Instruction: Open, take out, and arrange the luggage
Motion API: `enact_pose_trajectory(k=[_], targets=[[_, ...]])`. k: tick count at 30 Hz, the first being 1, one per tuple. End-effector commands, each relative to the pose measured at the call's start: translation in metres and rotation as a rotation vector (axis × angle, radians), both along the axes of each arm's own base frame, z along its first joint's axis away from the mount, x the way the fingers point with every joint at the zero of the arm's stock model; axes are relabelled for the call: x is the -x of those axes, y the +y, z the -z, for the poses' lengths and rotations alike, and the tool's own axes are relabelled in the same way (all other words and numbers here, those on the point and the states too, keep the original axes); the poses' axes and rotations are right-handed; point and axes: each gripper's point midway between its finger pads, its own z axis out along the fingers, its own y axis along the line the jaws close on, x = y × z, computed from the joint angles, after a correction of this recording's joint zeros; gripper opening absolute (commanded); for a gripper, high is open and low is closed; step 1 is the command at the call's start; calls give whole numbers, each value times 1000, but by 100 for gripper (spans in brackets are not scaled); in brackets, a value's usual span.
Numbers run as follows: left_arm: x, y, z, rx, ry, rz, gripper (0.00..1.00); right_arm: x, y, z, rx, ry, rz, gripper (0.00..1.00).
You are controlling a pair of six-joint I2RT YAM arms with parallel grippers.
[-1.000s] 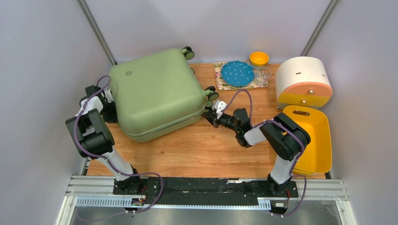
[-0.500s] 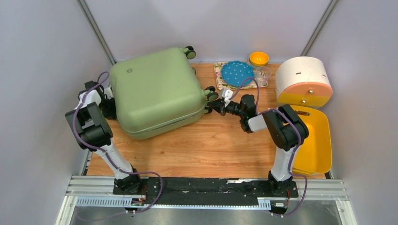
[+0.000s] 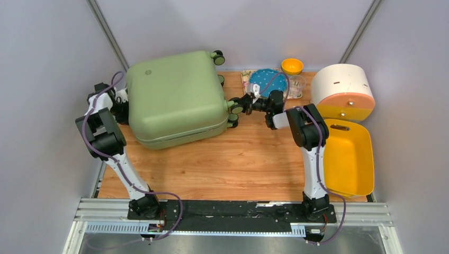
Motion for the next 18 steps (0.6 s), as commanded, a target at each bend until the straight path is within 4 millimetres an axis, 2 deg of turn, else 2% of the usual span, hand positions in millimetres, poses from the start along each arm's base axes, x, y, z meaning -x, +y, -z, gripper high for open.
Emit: enact_pose_trajectory(k=[1, 4, 5, 7, 8, 9, 10, 11, 13, 14, 16, 17, 18], targets=[[-56, 21, -26, -167, -262, 241, 0, -60, -27, -56, -117, -171, 148, 0], [-64, 12, -32, -153, -307, 292, 0, -54, -14, -56, -123, -169, 91, 0], [-66, 8, -35, -156, -318, 313, 5, -51, -12, -54, -123, -167, 78, 0], [-71, 14, -44, -180, -319, 274, 30, -43, -7, -59, -126, -173, 50, 0], [-63, 12, -42, -145, -265, 230, 57, -40, -7, -58, -124, -163, 45, 0], [-61, 10, -48, -111, -255, 235, 64, -38, -7, -60, -124, -162, 43, 0], [-65, 11, -64, -88, -282, 242, 67, -36, -6, -60, -122, -159, 39, 0], [-58, 7, -72, -37, -279, 225, 78, -34, -7, -56, -117, -149, 40, 0], [-51, 12, -86, 44, -337, 166, 80, -33, -8, -57, -111, -149, 46, 0], [-51, 16, -104, 34, -383, 141, 80, -31, -8, -57, -108, -147, 45, 0], [-45, 16, -114, 20, -410, 139, 81, -28, -9, -57, -100, -142, 42, 0], [-44, 16, -131, -17, -449, 148, 82, -28, -9, -57, -98, -144, 39, 0], [-42, 17, -137, -33, -461, 145, 82, -27, -8, -59, -100, -144, 39, 0]])
